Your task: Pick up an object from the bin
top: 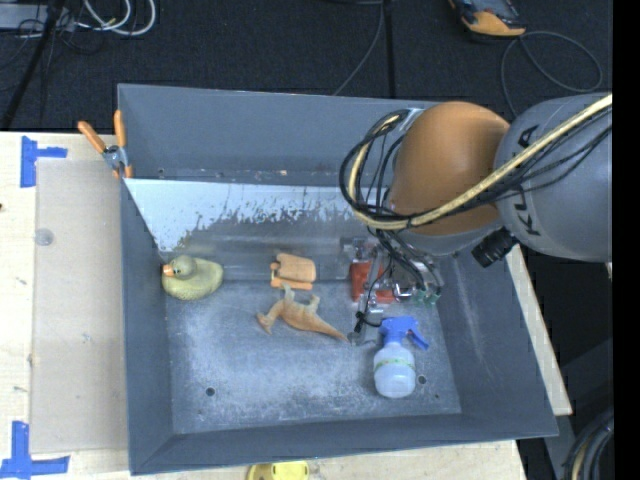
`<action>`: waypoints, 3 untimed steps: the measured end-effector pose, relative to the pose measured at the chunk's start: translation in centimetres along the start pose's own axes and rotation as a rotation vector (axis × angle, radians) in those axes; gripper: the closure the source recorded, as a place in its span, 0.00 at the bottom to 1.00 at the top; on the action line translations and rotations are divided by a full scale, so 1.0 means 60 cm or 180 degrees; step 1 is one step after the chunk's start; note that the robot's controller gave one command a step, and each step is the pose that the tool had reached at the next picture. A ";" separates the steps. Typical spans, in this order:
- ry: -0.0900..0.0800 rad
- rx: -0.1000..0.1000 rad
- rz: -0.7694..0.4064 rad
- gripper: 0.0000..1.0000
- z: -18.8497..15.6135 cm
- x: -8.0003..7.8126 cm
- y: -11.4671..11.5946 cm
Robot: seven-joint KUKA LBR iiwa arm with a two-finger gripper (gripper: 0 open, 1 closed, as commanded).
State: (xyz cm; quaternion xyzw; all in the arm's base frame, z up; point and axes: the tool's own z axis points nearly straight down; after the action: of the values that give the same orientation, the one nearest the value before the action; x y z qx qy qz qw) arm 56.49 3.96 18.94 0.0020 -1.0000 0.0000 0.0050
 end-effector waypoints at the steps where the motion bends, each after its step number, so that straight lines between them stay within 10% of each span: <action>1: -0.0026 -0.0001 0.0003 0.00 -0.007 -0.003 0.000; 3: -0.0024 -0.0004 -0.0131 0.00 0.100 -0.043 0.032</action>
Offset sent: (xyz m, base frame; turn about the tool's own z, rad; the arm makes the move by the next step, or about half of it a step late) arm 0.0246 0.0477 -0.1095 -0.2065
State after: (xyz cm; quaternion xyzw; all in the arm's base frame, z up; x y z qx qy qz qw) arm 58.98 5.86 12.93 0.0227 -0.9997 -0.0008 0.0012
